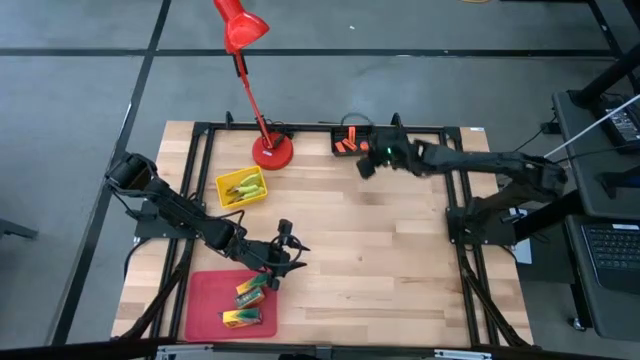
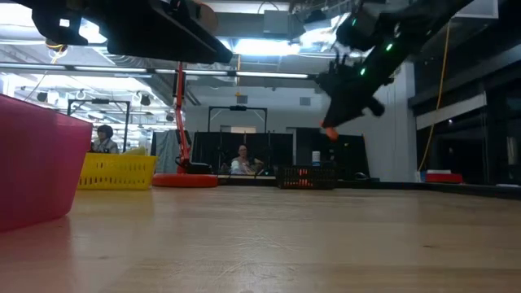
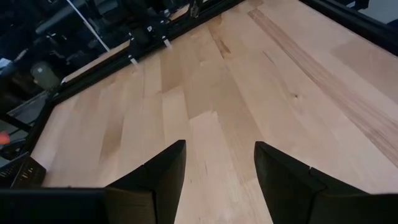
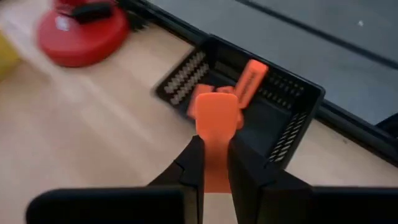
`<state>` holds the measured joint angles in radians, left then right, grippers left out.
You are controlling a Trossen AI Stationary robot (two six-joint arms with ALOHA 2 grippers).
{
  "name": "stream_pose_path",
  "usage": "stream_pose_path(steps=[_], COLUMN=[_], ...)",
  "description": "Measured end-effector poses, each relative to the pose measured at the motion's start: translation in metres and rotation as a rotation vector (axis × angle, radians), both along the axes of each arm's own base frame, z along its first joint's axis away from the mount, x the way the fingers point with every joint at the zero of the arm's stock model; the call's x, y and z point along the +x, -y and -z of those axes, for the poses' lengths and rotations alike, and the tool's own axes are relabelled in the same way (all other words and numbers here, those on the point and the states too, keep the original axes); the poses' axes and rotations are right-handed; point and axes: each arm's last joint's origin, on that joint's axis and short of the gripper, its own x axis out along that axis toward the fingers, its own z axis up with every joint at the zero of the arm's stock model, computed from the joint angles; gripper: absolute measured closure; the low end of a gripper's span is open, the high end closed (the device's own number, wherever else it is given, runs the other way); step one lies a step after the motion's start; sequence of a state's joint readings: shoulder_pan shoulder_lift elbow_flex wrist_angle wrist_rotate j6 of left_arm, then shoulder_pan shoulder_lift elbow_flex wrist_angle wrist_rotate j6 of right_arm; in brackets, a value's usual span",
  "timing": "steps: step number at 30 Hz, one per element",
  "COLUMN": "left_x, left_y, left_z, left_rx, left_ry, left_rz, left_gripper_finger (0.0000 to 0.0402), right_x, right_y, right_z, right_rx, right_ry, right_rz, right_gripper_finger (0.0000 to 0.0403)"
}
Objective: Pick & Place School Supplies
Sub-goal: Put the eraser into the black bin, then return to Home Position
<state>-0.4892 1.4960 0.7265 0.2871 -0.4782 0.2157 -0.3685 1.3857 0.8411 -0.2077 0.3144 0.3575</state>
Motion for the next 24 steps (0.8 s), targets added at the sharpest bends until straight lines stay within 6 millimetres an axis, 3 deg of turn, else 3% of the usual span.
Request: stream_pose_path(steps=[7, 12, 16, 24], left_x=[0.000, 0.000, 0.000, -0.005], left_y=[-0.001, -0.001, -0.001, 0.003], left_z=[0.000, 0.000, 0.001, 0.002], left_rx=[0.030, 0.042, 0.028, 0.036], left_ry=[-0.004, 0.000, -0.001, -0.003], left_rz=[0.001, -0.022, -0.030, -0.089], left_gripper_finger=[0.0215, 0.0215, 0.0215, 0.0215], right_x=[0.005, 0.021, 0.031, 0.030], right_y=[0.085, 0.120, 0.130, 0.117], right_z=[0.033, 0.045, 0.052, 0.057], right_rx=[0.049, 0.066, 0.093, 0.195], right_ry=[0.035, 0.004, 0.002, -0.071], right_rz=[0.030, 0.001, -0.026, -0.043], right_gripper_finger=[0.0356, 0.0356, 0.0350, 0.0174])
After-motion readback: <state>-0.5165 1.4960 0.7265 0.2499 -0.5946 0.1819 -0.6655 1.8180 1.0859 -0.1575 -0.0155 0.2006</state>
